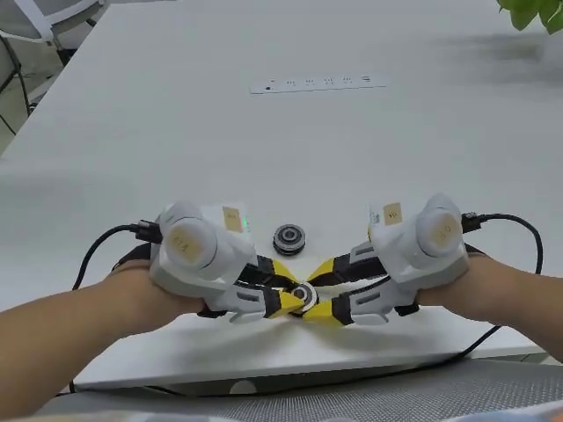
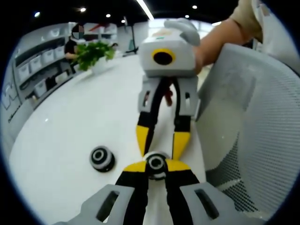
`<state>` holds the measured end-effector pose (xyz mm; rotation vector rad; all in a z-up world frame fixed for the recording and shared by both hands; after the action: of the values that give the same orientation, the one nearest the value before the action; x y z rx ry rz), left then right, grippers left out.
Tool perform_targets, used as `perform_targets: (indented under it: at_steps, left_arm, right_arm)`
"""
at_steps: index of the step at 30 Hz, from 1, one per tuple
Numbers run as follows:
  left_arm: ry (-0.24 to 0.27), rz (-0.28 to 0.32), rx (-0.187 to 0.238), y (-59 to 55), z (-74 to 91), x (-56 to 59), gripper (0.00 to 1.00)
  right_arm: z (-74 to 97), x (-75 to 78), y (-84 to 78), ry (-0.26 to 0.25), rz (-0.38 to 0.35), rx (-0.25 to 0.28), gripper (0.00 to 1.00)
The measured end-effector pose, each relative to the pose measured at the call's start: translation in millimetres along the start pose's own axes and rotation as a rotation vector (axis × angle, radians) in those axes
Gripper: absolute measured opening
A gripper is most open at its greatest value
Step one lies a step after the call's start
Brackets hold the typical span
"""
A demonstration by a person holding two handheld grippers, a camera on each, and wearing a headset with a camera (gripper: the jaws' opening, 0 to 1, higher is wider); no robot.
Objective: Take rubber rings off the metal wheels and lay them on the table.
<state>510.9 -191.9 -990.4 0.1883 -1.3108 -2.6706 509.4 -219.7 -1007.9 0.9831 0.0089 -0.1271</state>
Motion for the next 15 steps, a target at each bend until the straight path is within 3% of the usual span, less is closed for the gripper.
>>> perform_targets:
  at_steps: [8,15]
  left_arm:
    - [0.0,0.003,0.002,-0.5,0.2,0.0,0.13]
    - [0.0,0.004,0.003,-0.4,0.3,0.1,0.13]
  right_arm:
    - [5.6,1.8,-3.4,0.002,-0.05,0.009,0.16]
    - [6.7,1.6,-3.9,0.003,-0.05,0.002,0.13]
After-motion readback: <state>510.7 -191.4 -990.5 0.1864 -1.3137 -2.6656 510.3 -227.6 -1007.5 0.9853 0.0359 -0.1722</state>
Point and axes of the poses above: the centre of the closed fingertips' face, and the gripper's own axes: z roughly backward along the fingers, x roughly to its right, y roughly out of its top, the point moved 2 cm from there along z, roughly backward along the fingers, and after that the axes turned 2 degrees about x, right-handed, at the moved point
